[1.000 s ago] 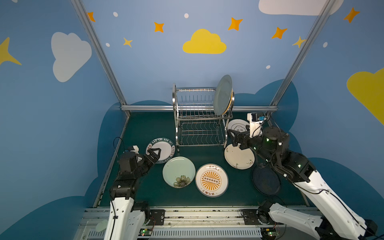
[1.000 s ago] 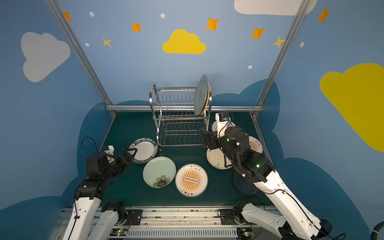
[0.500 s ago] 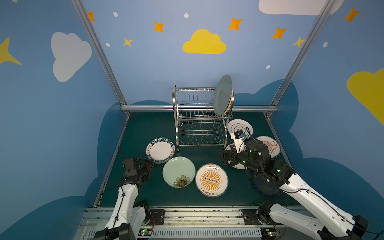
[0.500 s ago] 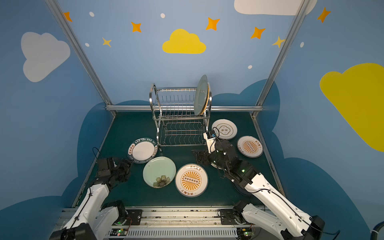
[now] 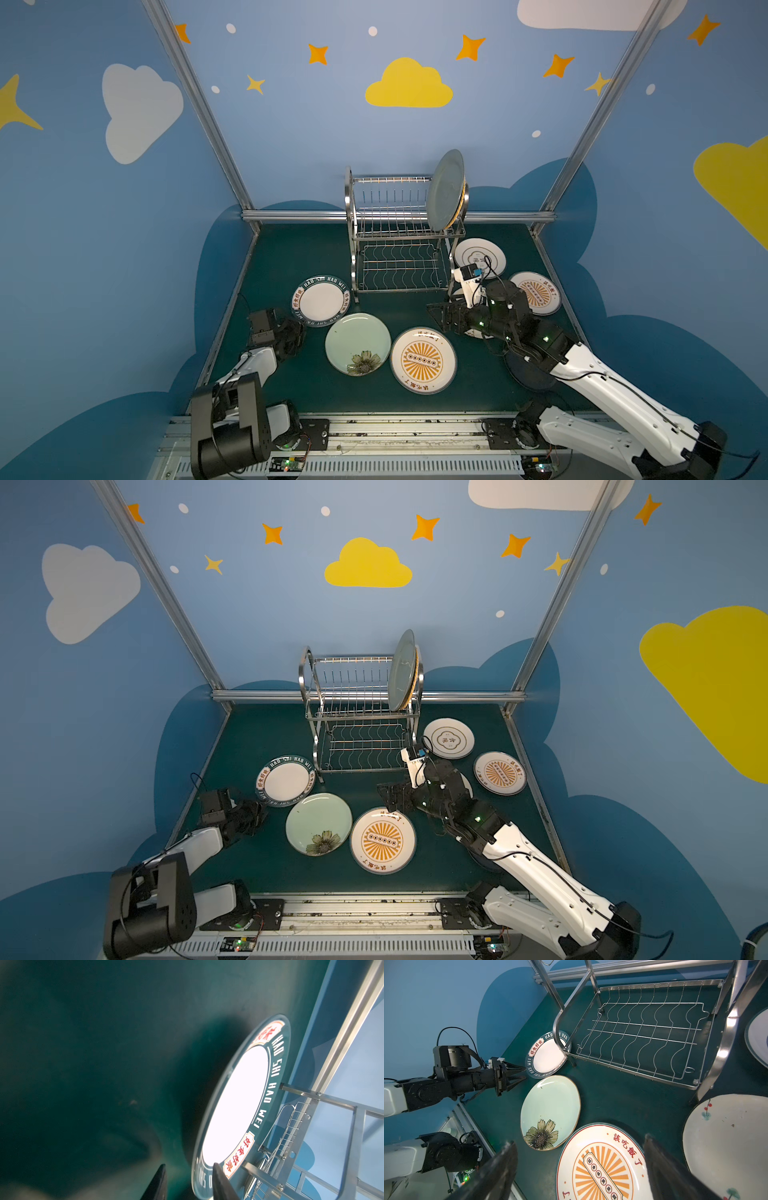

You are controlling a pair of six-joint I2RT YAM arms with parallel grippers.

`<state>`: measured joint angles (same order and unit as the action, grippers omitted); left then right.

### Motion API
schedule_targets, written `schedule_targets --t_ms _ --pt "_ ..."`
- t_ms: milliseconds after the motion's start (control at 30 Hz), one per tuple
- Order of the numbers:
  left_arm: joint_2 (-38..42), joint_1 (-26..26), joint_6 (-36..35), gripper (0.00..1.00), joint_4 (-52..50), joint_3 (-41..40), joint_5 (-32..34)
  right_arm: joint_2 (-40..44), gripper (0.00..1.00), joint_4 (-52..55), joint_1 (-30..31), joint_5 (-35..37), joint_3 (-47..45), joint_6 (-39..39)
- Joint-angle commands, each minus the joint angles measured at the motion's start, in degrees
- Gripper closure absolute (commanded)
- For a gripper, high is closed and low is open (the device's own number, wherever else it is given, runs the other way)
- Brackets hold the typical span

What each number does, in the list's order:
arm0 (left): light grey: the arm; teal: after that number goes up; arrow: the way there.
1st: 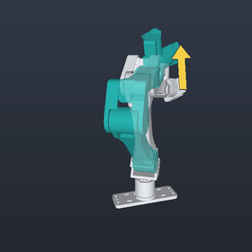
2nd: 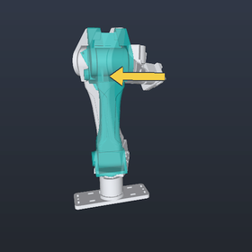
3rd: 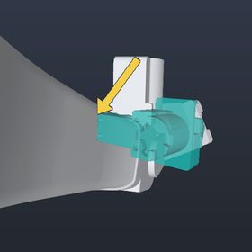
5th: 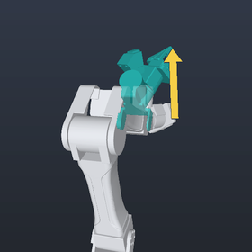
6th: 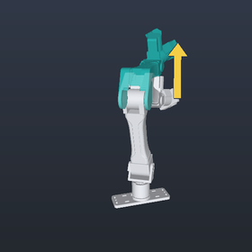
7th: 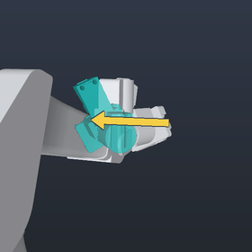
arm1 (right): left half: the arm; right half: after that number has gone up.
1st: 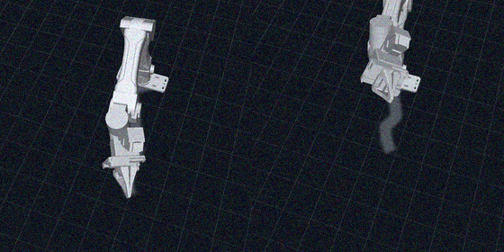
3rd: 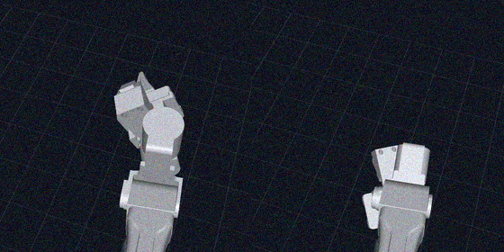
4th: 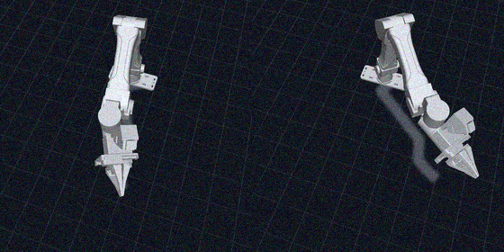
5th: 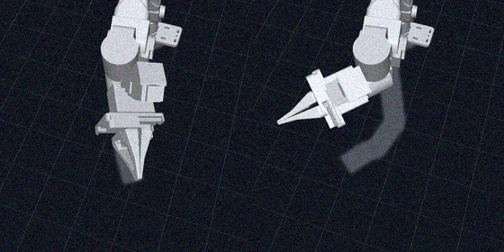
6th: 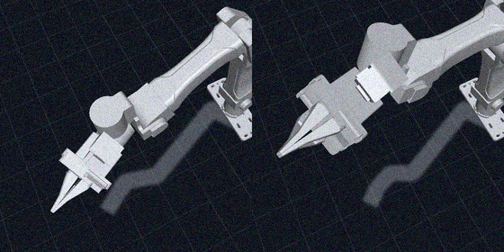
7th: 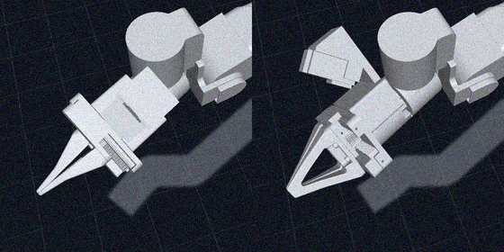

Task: Load plates into a dish rack
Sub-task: Pick up the plate from the middle-left of the table.

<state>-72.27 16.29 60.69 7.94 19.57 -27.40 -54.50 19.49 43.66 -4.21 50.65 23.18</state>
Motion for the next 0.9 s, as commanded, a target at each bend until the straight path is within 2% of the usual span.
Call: schedule_targets --t_ms 0,467,733,867 --pt "-3.2 0.2 0.3 0.63 5.6 0.5 -1.3 0.8 0.08 -0.8 0.2 -0.6 -0.8 1.1" --pt "-16.6 0.3 1.5 0.72 17.4 0.2 -2.8 1.7 0.08 -0.2 0.2 -0.2 -1.9 2.7" --pt "-22.4 0.5 2.6 0.81 23.3 0.3 -3.5 2.0 0.08 -0.2 0.1 -0.4 -2.2 3.7" --pt "-23.8 1.0 3.7 0.89 27.2 -0.1 -4.9 2.1 0.08 -0.5 0.2 -0.9 -2.8 4.5"
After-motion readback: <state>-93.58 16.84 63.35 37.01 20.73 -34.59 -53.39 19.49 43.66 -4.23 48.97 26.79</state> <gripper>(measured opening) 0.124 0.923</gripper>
